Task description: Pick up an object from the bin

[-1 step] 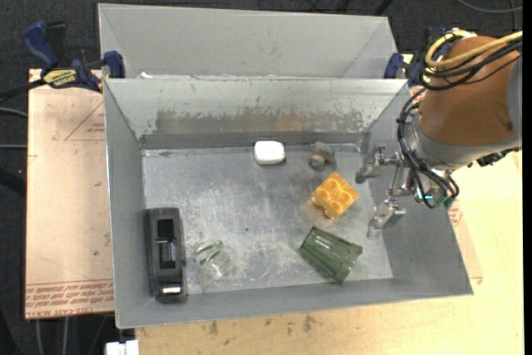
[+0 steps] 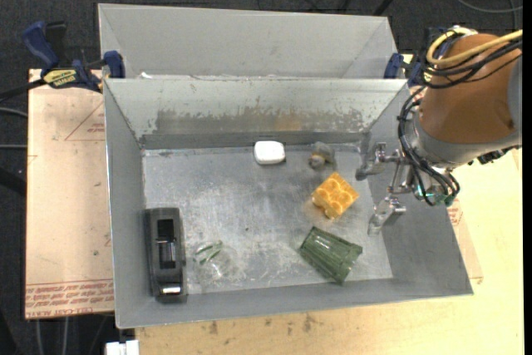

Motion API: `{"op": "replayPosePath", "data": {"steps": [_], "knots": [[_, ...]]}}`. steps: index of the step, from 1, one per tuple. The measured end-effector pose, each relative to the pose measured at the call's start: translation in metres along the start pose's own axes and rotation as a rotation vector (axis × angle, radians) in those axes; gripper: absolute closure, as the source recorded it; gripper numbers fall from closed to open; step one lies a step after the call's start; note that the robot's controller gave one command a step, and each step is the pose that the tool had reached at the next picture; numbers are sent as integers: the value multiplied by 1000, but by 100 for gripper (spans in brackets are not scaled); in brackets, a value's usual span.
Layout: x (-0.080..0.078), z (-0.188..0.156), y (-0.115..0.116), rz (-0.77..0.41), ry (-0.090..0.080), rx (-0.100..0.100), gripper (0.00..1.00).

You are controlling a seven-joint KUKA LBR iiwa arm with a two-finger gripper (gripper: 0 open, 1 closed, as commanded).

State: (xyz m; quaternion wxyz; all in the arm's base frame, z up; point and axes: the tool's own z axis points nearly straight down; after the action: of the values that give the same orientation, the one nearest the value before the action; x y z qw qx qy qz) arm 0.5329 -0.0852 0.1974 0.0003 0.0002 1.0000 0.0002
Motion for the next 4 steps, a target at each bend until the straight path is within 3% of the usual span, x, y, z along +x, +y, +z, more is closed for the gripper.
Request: {"op": "replayPosePath", "data": {"steps": [1, 2, 3, 4], "knots": [[-4, 16, 15, -84, -6, 3, 0], [3, 38, 41, -220, 6, -3, 0], [-32, 70, 40, -80, -16, 1, 0], [-100, 107, -8, 23, 11, 0, 100]]}}
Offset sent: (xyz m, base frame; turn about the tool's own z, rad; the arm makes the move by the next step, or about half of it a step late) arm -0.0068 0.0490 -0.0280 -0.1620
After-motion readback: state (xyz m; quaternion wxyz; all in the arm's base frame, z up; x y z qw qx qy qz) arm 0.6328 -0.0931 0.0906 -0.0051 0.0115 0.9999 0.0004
